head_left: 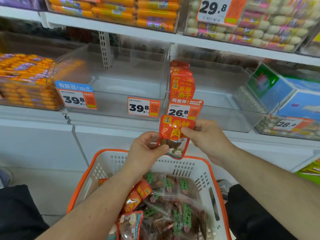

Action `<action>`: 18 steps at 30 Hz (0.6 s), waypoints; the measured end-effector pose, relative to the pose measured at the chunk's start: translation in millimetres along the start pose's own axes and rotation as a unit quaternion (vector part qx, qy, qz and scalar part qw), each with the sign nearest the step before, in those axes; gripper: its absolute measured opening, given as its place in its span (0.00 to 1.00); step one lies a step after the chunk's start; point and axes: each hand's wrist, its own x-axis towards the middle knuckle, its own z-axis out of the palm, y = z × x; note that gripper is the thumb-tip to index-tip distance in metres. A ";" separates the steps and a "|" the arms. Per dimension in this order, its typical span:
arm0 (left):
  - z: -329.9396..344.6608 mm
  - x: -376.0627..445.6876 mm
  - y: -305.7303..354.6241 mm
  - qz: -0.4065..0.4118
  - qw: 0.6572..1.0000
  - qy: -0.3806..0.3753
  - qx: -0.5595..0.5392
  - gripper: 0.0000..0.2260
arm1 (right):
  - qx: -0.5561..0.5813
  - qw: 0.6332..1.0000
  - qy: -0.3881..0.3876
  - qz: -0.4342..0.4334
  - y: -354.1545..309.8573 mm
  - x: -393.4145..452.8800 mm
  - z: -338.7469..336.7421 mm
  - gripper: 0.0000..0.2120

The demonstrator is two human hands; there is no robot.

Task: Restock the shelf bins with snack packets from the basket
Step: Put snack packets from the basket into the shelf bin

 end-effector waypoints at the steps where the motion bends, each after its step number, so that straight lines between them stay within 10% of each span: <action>1: 1.2 6.9 8.0 0.035 0.999 -0.006 0.030 0.09 | -0.010 0.999 0.016 -0.038 -10.9 1.5 -5.6 0.05; 4: 4.5 32.6 33.6 0.168 0.980 0.009 0.108 0.04 | -0.046 0.984 0.073 -0.155 -47.1 9.9 -26.6 0.11; 7: 4.4 65.3 51.0 0.347 0.868 0.120 0.334 0.15 | -0.046 0.963 0.144 -0.223 -73.5 25.6 -50.3 0.09; 11: 10.5 93.3 50.9 0.288 0.782 0.076 0.548 0.25 | -0.037 0.951 0.191 -0.239 -87.6 55.4 -65.8 0.10; 18: 18.4 101.2 33.6 0.263 0.775 0.084 0.568 0.31 | -0.115 0.979 0.133 -0.103 -66.3 117.6 -56.4 0.05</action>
